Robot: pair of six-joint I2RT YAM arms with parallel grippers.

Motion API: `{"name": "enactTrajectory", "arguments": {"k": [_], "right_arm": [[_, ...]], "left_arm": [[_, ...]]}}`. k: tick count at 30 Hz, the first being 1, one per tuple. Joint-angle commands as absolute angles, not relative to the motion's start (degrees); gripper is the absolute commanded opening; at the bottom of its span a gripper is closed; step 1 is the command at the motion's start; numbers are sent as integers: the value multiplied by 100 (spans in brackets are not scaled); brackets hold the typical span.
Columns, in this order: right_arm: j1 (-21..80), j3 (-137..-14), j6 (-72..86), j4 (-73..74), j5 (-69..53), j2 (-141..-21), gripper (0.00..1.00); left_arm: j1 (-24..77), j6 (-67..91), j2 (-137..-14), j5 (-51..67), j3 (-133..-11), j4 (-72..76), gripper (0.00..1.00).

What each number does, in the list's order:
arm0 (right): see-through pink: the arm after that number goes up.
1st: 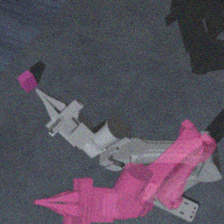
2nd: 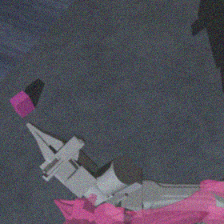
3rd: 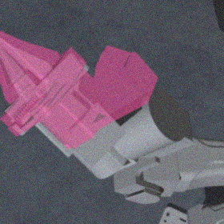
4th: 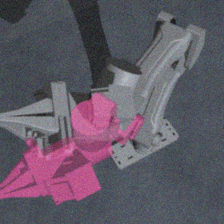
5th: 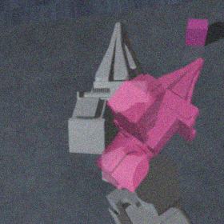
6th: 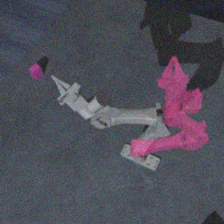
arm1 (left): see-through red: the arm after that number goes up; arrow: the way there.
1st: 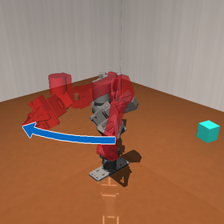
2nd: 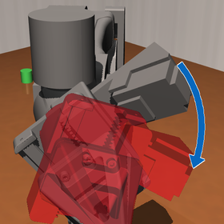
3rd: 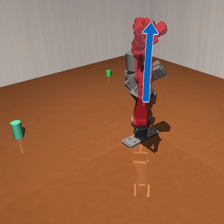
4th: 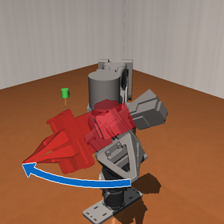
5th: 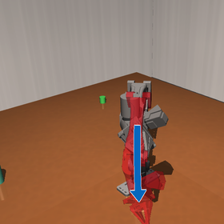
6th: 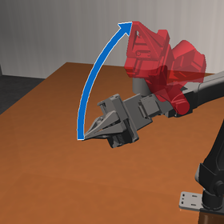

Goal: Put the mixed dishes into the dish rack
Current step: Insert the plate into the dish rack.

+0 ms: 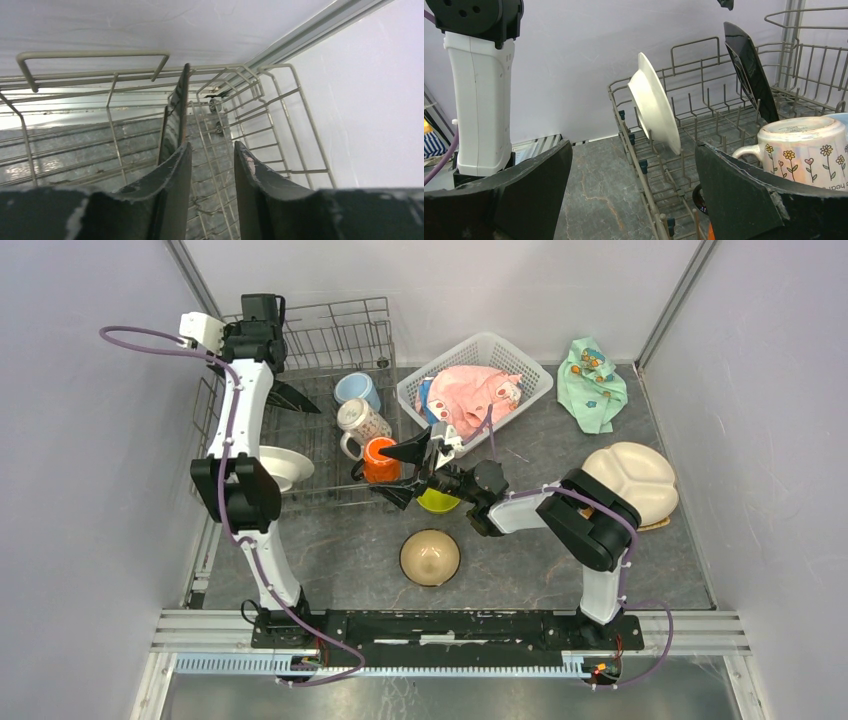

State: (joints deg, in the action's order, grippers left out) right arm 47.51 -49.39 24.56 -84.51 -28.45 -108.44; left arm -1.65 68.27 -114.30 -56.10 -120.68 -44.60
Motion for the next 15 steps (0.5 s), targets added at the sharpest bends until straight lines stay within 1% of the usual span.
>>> {"name": "enactTrajectory", "arguments": {"k": [1, 3, 8, 14, 15], "right_arm": [[4719, -4983, 2342, -11042, -2904, -10852, 98], [4716, -4983, 2329, -10977, -2893, -10836, 98], [4717, -5000, 2398, -10612, -2843, -10759, 98], [4707, -5121, 2385, -9512, -2658, -10454, 98], [4714, -5124, 2347, -9336, -2624, -10392, 98]], "left_arm": [[-185, 6471, -11335, -5806, -12138, -3797, 48], [-183, 6084, -11307, -5786, -12127, -3600, 55], [-184, 4584, -11052, -5800, -11945, -2979, 78], [-185, 2621, -10474, -5497, -11221, -2068, 91], [-185, 2404, -10404, -5365, -11129, -1995, 97]]}}
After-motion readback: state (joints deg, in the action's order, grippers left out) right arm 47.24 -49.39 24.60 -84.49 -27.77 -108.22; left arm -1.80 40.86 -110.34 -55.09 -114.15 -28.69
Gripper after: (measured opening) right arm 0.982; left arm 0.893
